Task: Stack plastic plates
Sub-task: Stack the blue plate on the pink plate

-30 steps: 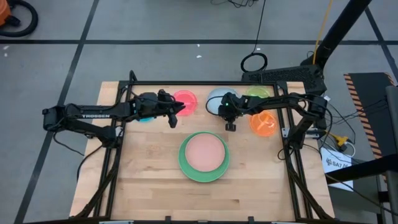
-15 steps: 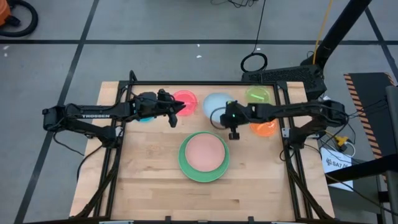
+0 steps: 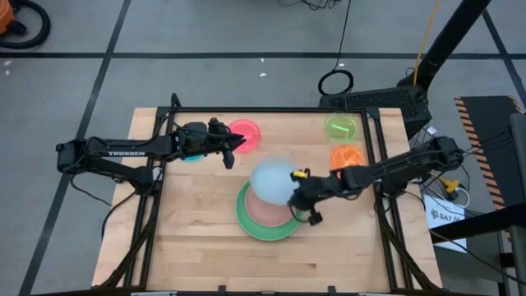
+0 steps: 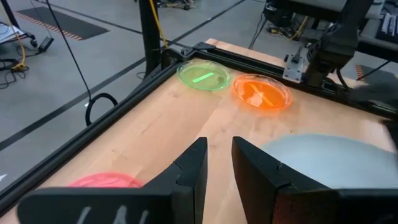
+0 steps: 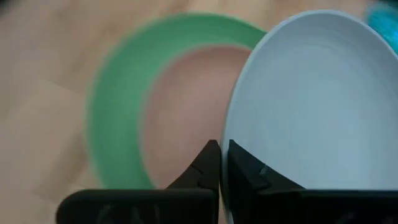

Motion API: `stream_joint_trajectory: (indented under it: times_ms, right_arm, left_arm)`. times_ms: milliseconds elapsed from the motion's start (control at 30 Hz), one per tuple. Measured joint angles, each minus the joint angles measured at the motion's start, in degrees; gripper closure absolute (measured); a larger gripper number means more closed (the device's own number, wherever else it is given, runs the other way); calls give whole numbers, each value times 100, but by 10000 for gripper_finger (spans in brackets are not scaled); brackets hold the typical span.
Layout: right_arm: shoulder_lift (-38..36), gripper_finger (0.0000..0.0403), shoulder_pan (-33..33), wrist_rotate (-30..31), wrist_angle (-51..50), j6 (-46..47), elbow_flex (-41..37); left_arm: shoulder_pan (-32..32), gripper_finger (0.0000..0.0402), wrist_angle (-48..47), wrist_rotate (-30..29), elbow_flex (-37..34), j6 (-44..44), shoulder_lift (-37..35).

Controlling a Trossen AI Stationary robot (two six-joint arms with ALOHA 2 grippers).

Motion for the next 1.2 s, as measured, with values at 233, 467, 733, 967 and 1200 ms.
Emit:
stream_joint_trajectory:
  times_ms: [233,467,733,967,1200]
  right_arm:
    - [303,399,207,-267,408,202,0]
    - [498,360,203,-270,558,494,0]
    - [503,319,203,-257,536,969,0]
    - [503,291,203,-260,536,1620,0]
    - [503,261,154,-273,506,2512,0]
  left_arm:
    - [-5,321,27,0,4,-2,-2]
    - [-55,321,52,2,4,0,-2]
    - [-55,321,111,2,4,4,-2]
    - [-55,321,101,4,4,-165,-2]
    - [-55,321,111,4,4,-151,-2]
